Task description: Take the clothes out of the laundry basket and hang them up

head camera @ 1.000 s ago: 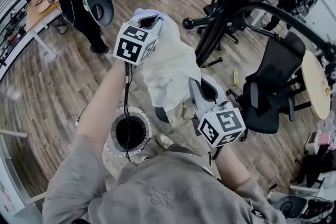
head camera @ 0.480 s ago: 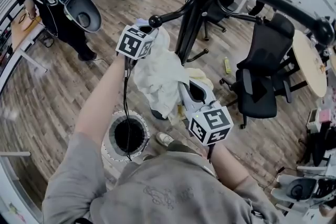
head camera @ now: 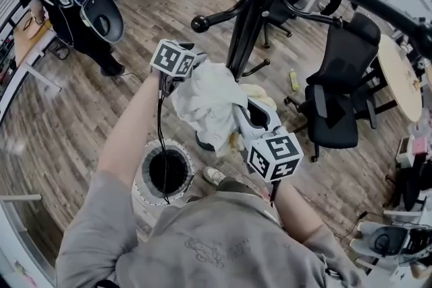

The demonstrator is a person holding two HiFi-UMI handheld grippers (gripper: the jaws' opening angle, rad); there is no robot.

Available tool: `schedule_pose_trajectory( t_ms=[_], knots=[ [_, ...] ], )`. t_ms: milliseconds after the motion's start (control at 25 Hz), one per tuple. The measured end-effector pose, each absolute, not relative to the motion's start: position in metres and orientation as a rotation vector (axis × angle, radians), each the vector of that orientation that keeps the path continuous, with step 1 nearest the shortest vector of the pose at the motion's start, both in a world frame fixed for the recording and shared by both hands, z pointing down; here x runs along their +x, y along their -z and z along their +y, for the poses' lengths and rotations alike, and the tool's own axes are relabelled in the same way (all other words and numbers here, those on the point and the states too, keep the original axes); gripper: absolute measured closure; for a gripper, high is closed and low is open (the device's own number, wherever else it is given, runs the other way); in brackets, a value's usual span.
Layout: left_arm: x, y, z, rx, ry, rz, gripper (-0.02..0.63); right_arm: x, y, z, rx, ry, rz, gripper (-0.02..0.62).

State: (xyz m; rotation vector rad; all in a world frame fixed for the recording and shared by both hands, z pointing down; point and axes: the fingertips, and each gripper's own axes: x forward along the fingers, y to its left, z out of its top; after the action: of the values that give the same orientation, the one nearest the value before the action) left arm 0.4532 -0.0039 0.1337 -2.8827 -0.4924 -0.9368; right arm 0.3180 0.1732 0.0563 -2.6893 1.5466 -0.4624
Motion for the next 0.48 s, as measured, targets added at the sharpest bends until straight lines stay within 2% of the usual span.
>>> schedule_pose_trajectory(
  t_ms=[40,120,480],
  knots=[
    [0.452,-0.137,-0.004,-2.897,0.949,-0.496,0.354,0.318,-0.056,0.174,-2.685,0.464,1.55,0.469],
    [0.45,-0.133,-0.009,-2.905,0.92,-0.446,0.331,0.318,-0.054,0.177,-2.678,0.464,1.563,0.436],
    [0.422,-0.106,-0.013,-2.953,0.782,-0.376,0.324,0.317,-0.047,0.185,-2.65,0.461,1.607,0.388]
  ],
)
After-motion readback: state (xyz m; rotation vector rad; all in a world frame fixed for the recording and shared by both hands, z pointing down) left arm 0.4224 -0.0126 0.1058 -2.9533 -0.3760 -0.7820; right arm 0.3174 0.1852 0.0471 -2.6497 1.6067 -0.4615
